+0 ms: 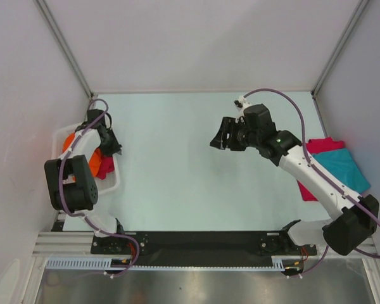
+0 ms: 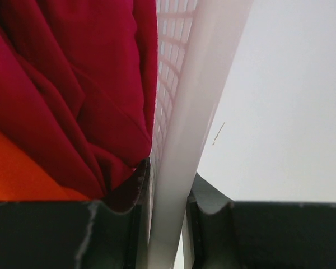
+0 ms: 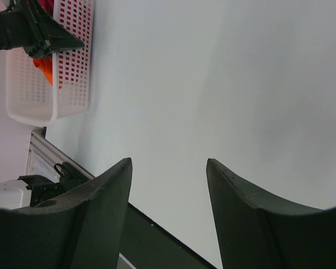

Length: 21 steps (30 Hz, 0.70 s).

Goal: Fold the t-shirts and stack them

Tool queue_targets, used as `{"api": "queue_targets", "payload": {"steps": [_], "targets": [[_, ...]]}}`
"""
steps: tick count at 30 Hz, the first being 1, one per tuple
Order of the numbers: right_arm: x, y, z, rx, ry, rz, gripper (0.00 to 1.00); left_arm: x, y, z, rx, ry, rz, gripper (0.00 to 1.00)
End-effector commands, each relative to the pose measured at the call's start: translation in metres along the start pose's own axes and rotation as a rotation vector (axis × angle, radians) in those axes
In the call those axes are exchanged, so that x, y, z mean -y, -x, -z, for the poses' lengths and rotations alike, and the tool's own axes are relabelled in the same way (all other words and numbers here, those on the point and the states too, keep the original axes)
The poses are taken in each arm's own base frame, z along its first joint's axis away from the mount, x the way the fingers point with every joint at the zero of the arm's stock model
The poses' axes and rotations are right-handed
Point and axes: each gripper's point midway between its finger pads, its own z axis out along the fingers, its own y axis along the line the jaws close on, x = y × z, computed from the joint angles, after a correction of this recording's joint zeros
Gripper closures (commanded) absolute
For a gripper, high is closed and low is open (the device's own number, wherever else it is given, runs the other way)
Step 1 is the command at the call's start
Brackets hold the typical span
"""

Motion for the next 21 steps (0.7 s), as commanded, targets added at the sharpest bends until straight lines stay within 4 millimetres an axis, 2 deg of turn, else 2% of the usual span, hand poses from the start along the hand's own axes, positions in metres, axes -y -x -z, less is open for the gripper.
{"api": "queue_targets", "payload": {"steps": [1,6,8,9,12,15,16,18,19,21], "targets": [[-0.006,0.002,0.019,0.033,0.030,0.031,0.39,-0.055,-0.038,0.008,-0.099,0.190,0.335,1.00],[-0.003,-0.003,0.021,0.030,0.029,0.025,0.39,-0.052,-0.048,0.010,-0.101,0.156,0.355,0.97],[-0.003,-0.005,0.023,0.029,0.032,0.020,0.39,-0.051,-0.054,0.010,-0.114,0.146,0.347,0.93],[-0.003,-0.005,0.023,0.028,0.033,0.020,0.39,-0.051,-0.055,0.010,-0.119,0.139,0.343,0.87],[-0.001,-0.010,0.024,0.021,0.032,0.021,0.39,-0.048,-0.053,0.016,-0.096,0.128,0.308,0.53],[0.002,-0.016,0.023,0.010,0.030,0.015,0.39,-0.039,-0.035,0.033,-0.002,0.159,0.234,0.01],[0.002,-0.016,0.023,0.007,0.034,0.012,0.39,-0.038,-0.021,0.042,0.048,0.179,0.222,0.01],[0.002,-0.018,0.022,0.003,0.035,0.012,0.40,-0.030,-0.013,0.055,0.080,0.198,0.197,0.01],[0.002,-0.018,0.022,0.004,0.037,0.013,0.40,-0.027,0.002,0.065,0.126,0.208,0.203,0.00],[0.002,-0.017,0.022,0.006,0.037,0.015,0.40,-0.017,0.006,0.076,0.140,0.212,0.179,0.00]]}}
